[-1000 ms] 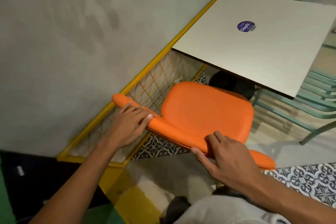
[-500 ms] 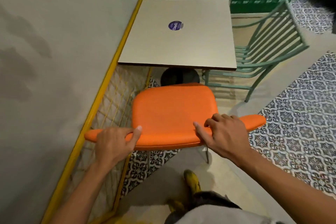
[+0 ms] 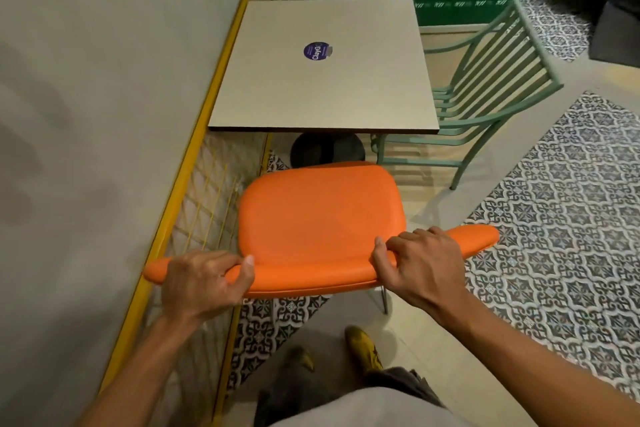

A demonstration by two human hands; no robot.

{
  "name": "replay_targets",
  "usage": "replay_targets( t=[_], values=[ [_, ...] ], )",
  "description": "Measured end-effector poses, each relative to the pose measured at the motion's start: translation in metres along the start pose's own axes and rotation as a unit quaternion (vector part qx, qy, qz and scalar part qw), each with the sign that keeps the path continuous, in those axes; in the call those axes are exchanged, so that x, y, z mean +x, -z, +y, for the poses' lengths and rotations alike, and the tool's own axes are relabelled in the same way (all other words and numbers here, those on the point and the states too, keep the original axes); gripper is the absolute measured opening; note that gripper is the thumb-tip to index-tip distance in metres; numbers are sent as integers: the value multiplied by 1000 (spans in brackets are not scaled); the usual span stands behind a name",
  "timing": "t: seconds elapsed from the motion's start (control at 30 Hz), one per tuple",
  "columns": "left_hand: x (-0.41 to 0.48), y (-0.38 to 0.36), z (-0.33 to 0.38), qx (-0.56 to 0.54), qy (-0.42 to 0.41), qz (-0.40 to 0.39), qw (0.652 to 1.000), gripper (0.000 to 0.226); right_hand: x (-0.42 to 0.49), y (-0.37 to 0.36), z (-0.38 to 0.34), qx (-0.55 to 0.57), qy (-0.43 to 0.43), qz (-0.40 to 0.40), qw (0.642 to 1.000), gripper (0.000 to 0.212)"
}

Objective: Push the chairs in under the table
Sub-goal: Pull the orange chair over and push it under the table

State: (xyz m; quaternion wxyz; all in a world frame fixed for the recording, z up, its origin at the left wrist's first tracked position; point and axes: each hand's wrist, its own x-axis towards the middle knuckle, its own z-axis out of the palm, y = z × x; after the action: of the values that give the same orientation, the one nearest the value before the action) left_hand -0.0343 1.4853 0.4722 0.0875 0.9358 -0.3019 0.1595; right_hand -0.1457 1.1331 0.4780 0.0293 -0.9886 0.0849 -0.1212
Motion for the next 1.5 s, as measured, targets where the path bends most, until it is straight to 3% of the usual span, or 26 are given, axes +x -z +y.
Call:
replay_targets(
  t=[0.27,0.4,0.53,0.87,1.5],
  values=[
    [16,1,-93,34,32,18,999,56,16,-11,-93,0,-44,20,999,63],
    [19,7,-116,29,55,-6,998,73,26,-16,-121,4,-63,34,997,64],
    [21,8,-115,24,31,-52,998,68,25,-20,-122,-8,-72,42,997,64],
    [40,-2,-108,8,54,-14,998,51,38,-25,-113,-17,-73,34,997,50],
    [91,-21,-134,12,86,-12,996,59,94,-27,-116,-11,-78,34,996,52]
  ],
)
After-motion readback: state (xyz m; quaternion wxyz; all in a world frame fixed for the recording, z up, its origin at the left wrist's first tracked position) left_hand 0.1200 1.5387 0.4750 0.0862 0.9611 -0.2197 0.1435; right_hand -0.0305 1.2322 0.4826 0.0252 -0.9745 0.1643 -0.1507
